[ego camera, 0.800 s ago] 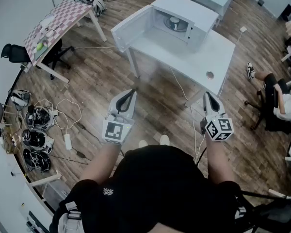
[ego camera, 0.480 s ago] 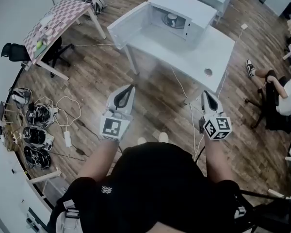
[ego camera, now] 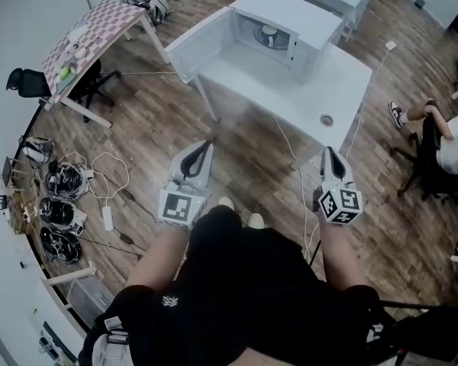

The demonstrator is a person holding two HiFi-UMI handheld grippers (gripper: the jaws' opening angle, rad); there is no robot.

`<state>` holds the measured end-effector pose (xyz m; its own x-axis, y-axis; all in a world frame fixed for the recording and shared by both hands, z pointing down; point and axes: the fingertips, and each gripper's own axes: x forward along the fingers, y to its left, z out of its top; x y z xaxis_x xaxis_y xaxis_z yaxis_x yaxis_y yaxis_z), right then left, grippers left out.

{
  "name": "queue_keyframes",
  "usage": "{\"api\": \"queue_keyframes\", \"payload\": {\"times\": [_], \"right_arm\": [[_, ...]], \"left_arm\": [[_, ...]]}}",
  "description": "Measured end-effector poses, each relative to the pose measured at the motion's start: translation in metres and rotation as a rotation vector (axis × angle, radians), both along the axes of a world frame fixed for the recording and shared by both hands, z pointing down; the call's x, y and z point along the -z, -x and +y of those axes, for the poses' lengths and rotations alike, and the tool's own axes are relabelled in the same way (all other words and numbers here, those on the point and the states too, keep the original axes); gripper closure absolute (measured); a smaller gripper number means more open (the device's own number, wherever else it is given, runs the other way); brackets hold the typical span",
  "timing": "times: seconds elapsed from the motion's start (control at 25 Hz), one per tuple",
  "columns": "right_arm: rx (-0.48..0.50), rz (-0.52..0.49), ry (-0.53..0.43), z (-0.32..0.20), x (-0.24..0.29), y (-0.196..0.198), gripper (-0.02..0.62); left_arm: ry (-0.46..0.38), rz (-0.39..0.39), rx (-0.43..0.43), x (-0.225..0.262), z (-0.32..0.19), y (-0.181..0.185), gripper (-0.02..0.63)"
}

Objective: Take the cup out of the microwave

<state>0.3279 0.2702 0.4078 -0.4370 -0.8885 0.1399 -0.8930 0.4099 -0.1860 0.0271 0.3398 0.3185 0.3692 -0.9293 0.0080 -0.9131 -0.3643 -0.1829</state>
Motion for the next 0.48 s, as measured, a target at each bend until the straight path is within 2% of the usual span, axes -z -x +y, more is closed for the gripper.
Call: {"api": "queue_keyframes", "payload": {"times": [0.24,0.48], "right_arm": [[0.006,0.002,-0.017,-0.031,-0.001,0.019,0.594],[0.003,0.021,-0.007,-0.066,-0.007,0.047,0.594]], "left_arm": [[0.01,-0.004,0.038,-0.009,-0.032,0.026,0.6],[-0.006,0.011,0.021,-0.012,-0.075,0.049,0.6]]}}
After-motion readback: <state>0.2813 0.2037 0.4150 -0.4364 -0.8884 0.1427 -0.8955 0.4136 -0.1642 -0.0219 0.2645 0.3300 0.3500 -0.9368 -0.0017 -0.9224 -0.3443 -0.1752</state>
